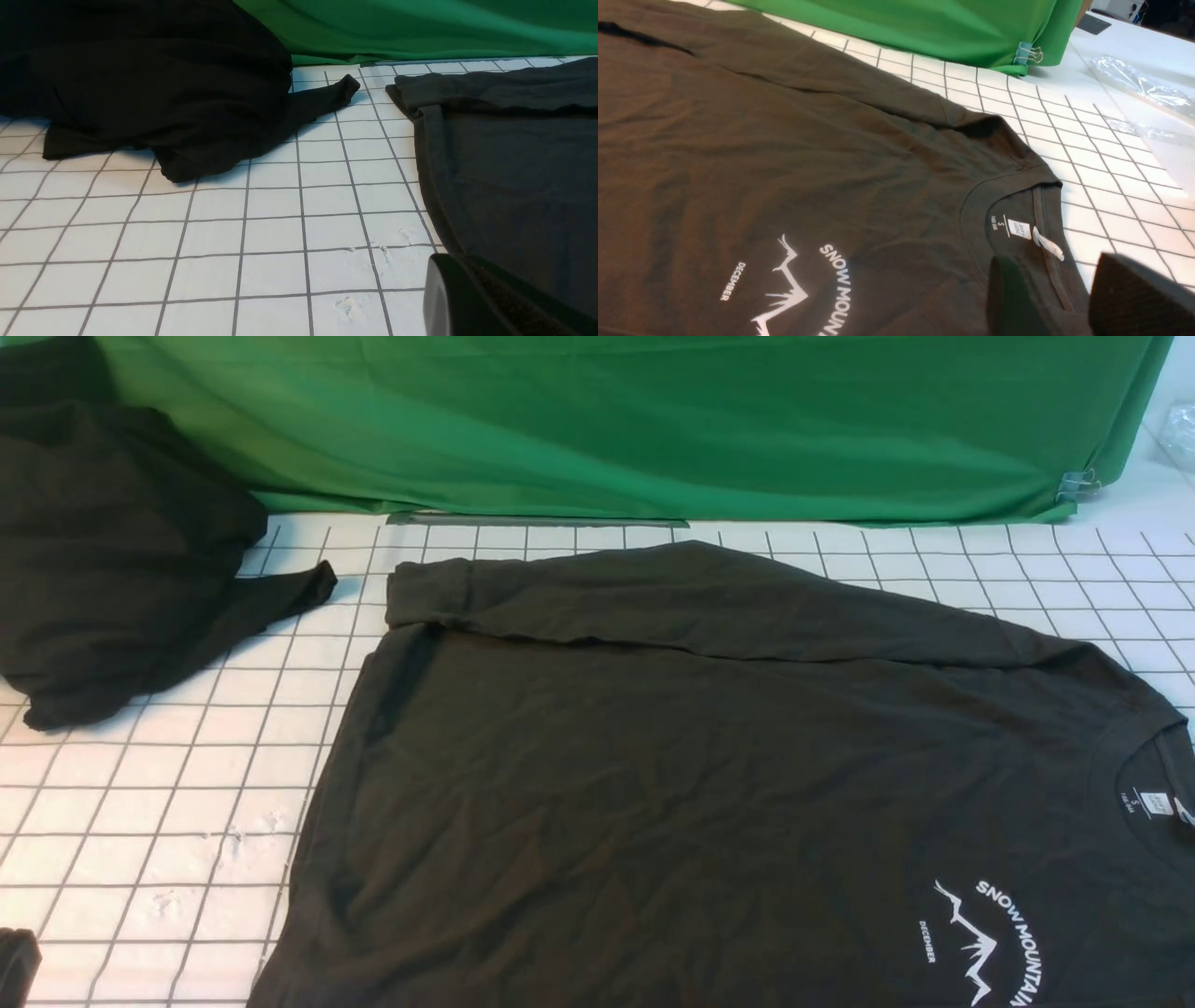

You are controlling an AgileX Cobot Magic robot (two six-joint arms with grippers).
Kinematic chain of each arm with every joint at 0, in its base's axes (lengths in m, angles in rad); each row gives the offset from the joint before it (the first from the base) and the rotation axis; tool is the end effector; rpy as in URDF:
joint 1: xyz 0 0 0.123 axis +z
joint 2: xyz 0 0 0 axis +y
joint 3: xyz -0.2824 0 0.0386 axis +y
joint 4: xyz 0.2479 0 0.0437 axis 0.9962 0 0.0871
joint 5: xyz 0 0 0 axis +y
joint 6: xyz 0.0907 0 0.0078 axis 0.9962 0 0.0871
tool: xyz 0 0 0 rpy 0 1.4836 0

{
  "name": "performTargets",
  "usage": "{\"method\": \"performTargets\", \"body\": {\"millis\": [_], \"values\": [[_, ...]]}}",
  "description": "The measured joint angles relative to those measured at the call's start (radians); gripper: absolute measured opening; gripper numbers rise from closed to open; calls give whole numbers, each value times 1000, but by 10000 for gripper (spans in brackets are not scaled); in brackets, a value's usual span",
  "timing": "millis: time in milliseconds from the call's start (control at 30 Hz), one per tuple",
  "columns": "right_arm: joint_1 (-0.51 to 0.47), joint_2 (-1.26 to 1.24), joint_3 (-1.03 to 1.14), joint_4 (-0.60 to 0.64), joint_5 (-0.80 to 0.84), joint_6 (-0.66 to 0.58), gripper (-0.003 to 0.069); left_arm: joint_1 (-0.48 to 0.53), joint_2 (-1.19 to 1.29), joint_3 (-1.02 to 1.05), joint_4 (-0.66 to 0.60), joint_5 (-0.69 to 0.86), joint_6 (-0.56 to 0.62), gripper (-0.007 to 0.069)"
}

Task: Fold a long-sleeved shirt over a white checkered tablecloth.
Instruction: 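Grasp the left edge of the dark T-shirt lying flat on the table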

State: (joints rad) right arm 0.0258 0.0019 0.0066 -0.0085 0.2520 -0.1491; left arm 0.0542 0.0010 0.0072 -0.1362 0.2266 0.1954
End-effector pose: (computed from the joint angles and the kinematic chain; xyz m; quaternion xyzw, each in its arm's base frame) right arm 0.0556 0.0012 0.1879 -0.0693 0.7625 -0.0431 0.6418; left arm 0.0560 0.0002 0.1902 0.0132 0.7565 0.0266 0.6533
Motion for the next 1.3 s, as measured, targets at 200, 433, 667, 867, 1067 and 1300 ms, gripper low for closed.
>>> {"method": "performTargets", "body": {"millis": [200, 433, 667, 867, 1067, 1300], "values": [[0, 0, 0, 0, 0, 0, 242, 0, 0, 0, 5, 0, 5, 4], [0, 0, 0, 0, 0, 0, 242, 0, 0, 0, -155, -155, -92, 4], [0, 0, 0, 0, -6, 0, 242, 0, 0, 0, -351, -345, -232, 4], [0, 0, 0, 0, -37, 0, 242, 0, 0, 0, -366, -548, -414, 4], [2, 0, 0, 138, -151, 231, 242, 0, -1, -148, -141, -617, -724, 4], [3, 0, 0, 233, -377, 589, 242, 0, 233, -619, 116, -13, -797, 4]]}}
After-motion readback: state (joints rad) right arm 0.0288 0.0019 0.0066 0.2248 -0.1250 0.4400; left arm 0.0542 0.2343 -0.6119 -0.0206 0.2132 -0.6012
